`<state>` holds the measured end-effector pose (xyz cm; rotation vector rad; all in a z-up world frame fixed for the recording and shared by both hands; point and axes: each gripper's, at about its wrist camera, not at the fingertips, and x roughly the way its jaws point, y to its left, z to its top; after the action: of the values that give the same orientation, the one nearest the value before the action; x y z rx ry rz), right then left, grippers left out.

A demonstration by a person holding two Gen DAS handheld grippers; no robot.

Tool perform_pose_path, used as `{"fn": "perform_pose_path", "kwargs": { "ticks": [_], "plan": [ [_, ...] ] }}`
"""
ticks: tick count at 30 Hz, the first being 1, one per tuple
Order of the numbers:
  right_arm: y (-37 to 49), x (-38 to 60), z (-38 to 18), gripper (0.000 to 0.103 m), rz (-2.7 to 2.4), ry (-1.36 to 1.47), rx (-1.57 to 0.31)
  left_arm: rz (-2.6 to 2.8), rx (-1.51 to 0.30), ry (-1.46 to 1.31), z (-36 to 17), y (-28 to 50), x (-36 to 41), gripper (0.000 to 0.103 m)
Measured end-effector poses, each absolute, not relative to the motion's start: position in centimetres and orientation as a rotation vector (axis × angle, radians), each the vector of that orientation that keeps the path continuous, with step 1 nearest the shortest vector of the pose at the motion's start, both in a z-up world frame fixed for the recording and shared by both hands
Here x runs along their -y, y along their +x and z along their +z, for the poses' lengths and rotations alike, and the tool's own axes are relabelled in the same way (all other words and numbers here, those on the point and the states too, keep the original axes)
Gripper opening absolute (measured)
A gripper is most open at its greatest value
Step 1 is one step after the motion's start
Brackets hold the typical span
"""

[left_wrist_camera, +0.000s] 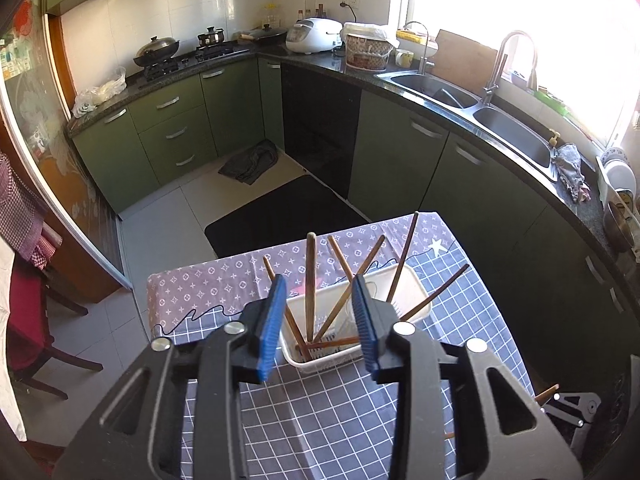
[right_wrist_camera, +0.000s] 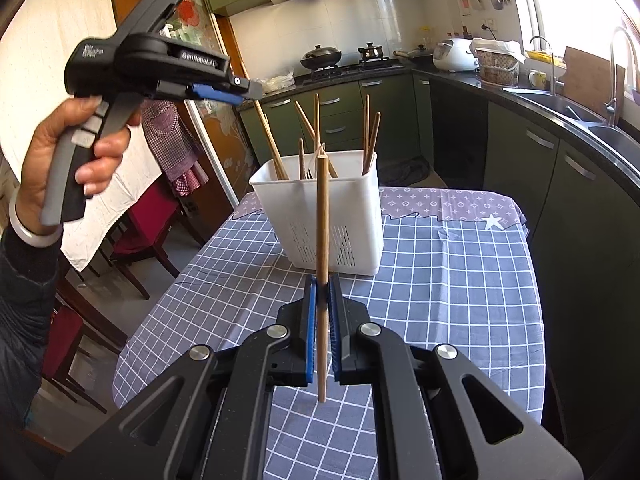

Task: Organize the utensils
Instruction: 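Lower both chopsticks into the white caddy and open both tools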

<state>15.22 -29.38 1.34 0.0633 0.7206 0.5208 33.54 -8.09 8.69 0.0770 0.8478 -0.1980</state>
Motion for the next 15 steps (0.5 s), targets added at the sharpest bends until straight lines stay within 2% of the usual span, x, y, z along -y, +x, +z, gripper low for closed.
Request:
{"fn": "perform_pose_path", "kwargs": {
  "ticks": [4, 6, 10, 12, 15],
  "plan": [
    [15.8, 29.4, 3.9, 0.007, 0.53, 0.065, -0.674, -0.198, -0.76, 0.06, 8.6, 30.5, 7.2, 0.037],
    [16.5, 29.3, 5.6, 0.007, 0.531, 0.069, -0.643, -0.217, -0.723, 0.018, 8.6, 28.4, 6.5, 0.05],
    [18.4, 29.5, 9.7, 0.007, 0.52, 0.079, -0.568, -0.22, -0.652, -0.009, 7.3, 23.8, 5.3, 0.062],
    [19.3, 29.4, 11.9, 0.007, 0.516, 0.088, -0.528, -0.211, -0.627, -0.018, 6.2, 21.6, 4.7, 0.076],
    [20.7, 29.2, 14.6, 0.007, 0.498, 0.102, -0.47, -0.188, -0.59, -0.041, 4.6, 18.8, 3.5, 0.088]
  ]
}}
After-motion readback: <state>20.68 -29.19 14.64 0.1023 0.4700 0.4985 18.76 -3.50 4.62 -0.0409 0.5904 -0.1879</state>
